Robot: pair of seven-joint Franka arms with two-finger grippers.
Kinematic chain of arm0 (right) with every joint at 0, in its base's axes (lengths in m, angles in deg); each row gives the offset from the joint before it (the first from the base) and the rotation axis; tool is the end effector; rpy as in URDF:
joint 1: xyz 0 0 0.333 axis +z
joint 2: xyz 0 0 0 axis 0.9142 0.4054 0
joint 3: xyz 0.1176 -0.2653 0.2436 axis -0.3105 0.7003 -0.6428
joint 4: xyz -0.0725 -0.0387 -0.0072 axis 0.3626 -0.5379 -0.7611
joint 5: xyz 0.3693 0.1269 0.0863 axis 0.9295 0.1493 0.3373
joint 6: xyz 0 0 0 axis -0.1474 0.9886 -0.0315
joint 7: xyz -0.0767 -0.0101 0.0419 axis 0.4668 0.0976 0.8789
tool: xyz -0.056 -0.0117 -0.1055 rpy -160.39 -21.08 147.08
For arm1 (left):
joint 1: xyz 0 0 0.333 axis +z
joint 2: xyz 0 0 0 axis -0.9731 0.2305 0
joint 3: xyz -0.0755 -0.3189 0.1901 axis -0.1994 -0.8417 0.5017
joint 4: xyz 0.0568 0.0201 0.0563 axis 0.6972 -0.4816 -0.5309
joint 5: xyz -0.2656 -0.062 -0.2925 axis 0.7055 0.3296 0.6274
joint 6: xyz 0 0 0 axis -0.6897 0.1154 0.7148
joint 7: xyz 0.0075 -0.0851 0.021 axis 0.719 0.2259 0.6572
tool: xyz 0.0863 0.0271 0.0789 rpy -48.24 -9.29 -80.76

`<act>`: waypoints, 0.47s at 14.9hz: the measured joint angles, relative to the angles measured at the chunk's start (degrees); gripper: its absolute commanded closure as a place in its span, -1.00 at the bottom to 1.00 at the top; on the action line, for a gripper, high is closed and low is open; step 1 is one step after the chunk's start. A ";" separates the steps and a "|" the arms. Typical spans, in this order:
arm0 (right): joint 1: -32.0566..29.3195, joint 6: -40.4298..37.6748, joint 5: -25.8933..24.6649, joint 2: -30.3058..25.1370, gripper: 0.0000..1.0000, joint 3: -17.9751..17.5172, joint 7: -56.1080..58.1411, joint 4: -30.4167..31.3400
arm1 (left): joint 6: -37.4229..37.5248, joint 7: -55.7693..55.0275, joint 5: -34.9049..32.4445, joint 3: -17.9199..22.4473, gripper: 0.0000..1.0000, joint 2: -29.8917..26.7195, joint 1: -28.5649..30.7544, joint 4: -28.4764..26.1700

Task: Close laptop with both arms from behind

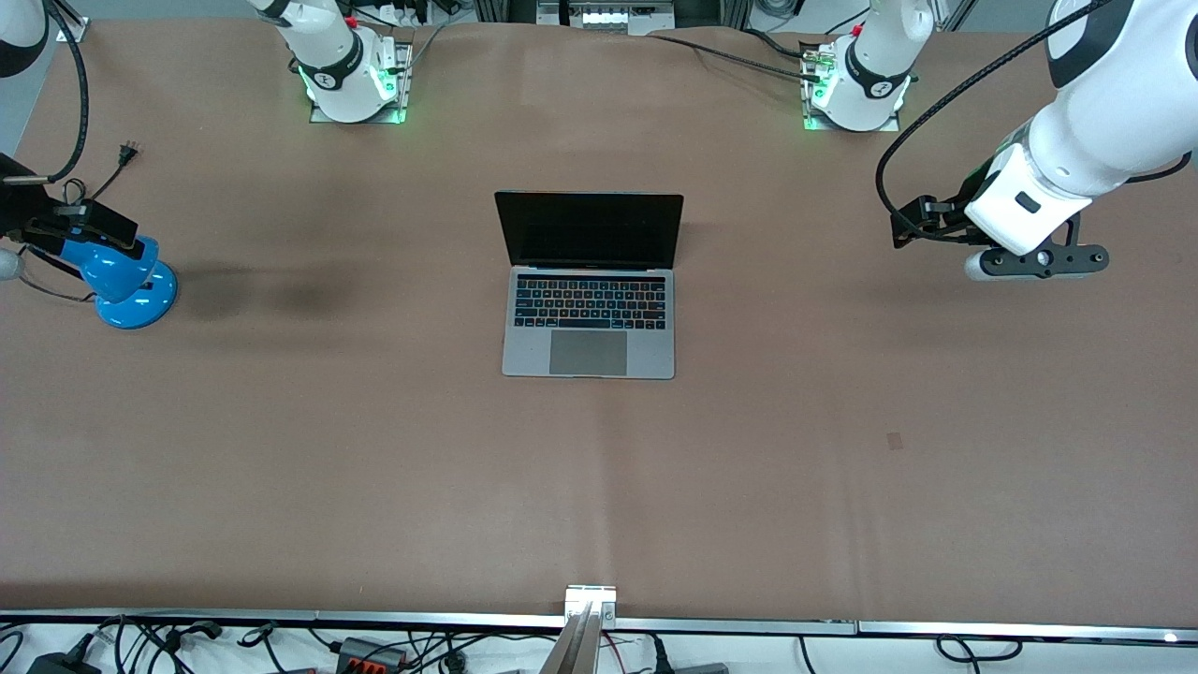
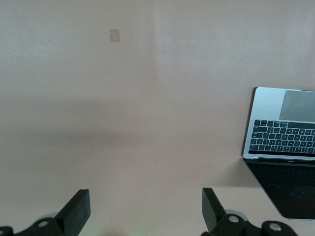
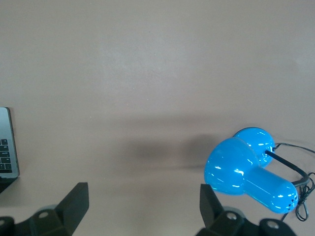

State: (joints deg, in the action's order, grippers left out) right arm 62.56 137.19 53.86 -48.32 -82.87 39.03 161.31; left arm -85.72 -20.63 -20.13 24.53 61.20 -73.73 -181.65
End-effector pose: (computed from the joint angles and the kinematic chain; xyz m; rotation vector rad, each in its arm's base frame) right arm 0.5752 -0.0456 0.6243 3.1070 -0.0587 -0.0374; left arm 0.5530 -0.1072 0.6017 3.0936 0.1203 -0.2047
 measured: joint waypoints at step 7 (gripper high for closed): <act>0.00 0.00 0.00 -0.18 -0.75 -0.03 0.00 0.23 | 0.01 0.00 0.00 0.00 0.07 0.00 0.04 0.01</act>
State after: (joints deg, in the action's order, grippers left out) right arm 62.56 137.19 53.86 -48.50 -82.90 39.03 161.54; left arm -85.71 -20.63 -20.13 24.54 61.20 -73.69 -181.64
